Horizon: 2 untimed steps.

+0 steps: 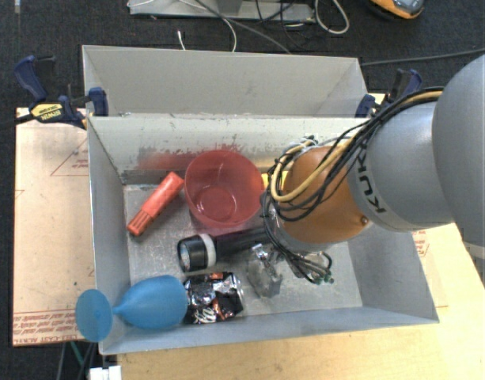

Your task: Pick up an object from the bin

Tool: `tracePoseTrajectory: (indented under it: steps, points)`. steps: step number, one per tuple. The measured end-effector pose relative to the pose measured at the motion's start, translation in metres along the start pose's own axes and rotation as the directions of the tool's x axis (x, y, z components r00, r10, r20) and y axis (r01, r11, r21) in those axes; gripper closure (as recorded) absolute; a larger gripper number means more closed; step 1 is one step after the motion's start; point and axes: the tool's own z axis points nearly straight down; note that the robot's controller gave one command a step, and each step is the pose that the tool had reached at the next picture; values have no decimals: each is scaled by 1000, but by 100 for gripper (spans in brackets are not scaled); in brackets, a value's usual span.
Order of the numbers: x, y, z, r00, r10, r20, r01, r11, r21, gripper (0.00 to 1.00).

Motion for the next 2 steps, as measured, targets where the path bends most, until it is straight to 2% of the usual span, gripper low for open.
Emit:
tracePoseTrajectory:
  steps: [1, 2]
  points:
    - [-11, 22, 3, 1000, -10, 0, 10, 1000, 0, 100]
    - [-41, 88, 1, 982, -188, 6, 188, 982, 4, 100]
